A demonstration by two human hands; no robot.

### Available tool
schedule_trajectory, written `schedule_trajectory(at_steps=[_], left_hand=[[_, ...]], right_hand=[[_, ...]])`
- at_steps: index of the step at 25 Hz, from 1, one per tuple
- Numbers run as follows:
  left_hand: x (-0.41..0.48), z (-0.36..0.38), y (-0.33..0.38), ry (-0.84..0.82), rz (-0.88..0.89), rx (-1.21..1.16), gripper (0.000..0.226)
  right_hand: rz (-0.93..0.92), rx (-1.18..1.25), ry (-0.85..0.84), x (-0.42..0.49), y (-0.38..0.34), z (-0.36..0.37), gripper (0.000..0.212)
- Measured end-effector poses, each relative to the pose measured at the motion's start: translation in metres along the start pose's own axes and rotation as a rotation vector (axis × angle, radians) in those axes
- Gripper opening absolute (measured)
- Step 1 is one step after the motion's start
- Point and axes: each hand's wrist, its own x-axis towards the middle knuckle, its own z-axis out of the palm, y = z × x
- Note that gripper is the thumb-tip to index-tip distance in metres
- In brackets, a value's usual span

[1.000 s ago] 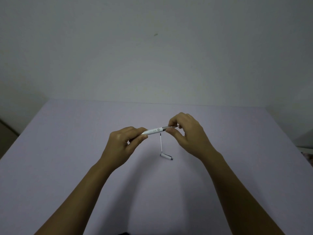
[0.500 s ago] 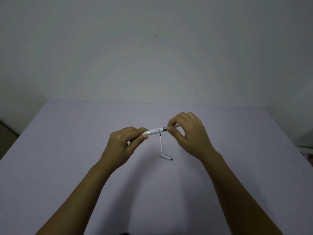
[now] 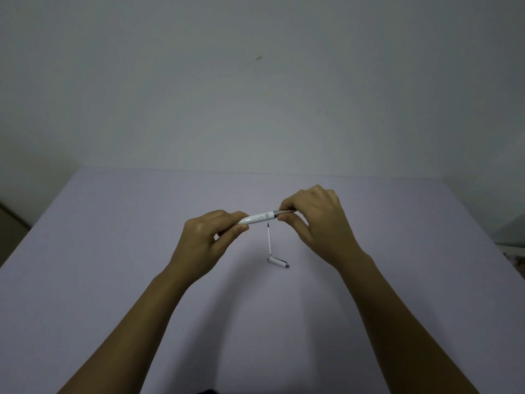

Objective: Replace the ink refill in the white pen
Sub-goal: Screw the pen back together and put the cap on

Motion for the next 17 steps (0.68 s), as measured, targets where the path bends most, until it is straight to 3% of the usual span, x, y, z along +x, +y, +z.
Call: schedule_trajectory(at_steps=[2, 6, 11, 14, 17], left_hand=[[-0.001, 0.000, 0.000, -0.001, 0.005, -0.008, 0.023], [-0.001, 0.000, -0.001, -0.005, 0.007, 0.007, 0.018], [-0.004, 0.004, -0.004, -0.017, 0.002, 0.017, 0.021], [-0.006, 0.004, -0.009, 0.008, -0.038, -0.025, 0.022], [-0.007, 0.005, -0.016, 0.051, -0.100, -0.064, 0.018]], right_hand=[[-0.012, -0.054, 0.028, 0.001, -0.001, -0.001, 0.041], [-0.034, -0.057, 0.021, -0.001, 0.001, -0.001, 0.030], [0.013, -0.140, -0.017, 0.002, -0.003, 0.004, 0.038], [0.202, 0.157, -0.066, 0.001, 0.004, 0.011, 0.042], [0.442, 0.446, 0.006, -0.007, 0.026, 0.036, 0.039]])
